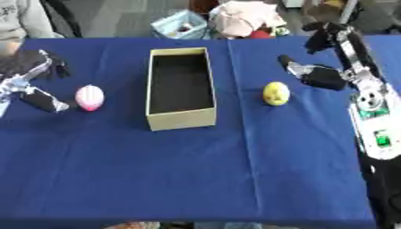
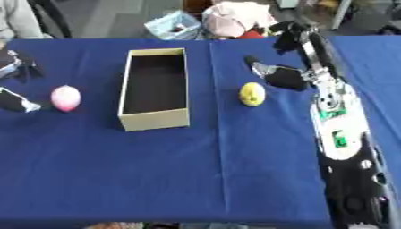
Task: Pick up objects on the table and place them in the box.
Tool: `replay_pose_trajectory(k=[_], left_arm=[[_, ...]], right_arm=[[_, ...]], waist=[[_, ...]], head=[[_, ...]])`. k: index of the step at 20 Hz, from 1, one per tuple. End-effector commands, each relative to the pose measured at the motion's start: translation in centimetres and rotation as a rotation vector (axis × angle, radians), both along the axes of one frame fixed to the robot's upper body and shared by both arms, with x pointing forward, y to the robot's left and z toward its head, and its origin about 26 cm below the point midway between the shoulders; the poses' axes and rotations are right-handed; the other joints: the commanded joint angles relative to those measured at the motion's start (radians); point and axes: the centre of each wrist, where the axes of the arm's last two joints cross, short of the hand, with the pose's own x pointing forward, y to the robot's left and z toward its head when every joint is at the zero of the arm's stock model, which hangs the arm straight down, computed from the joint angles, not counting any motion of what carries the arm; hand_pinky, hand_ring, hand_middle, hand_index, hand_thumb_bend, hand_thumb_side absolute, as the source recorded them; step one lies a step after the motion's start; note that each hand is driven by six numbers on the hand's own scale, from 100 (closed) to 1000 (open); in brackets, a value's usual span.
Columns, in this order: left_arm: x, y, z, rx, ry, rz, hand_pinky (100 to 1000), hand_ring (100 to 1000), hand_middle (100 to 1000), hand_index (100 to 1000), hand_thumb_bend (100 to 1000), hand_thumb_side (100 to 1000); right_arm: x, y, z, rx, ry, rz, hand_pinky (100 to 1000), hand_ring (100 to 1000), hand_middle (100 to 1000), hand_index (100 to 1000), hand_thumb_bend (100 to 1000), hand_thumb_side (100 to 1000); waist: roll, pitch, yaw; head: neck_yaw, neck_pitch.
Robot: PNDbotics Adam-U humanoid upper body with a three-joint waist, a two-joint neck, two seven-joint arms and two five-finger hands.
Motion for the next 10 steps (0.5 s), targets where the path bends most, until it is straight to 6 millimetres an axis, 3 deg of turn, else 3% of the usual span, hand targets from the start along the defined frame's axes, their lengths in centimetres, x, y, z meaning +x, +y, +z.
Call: replay_pose_trajectory(k=[1, 10], left_arm=[[0.7, 0.8, 0.9, 0.050, 0.047, 0.012, 624, 544, 562, 688, 581, 145], [2.2, -0.3, 0.8, 0.041, 0.087, 0.014, 614, 538, 557, 687, 612, 169]], right_arm=[[0.1, 0.2, 0.9, -0.005, -0.029, 0.006, 683, 566, 526, 794, 477, 393], [0.1, 0.4, 0.8, -0.001, -0.027, 0.009, 682, 566, 525, 794, 468, 403]], waist=[[0.001, -0.018, -0.001], [-0.002, -0.021, -0.003]], head=[[0.005, 0.006], [0.007, 0.006]])
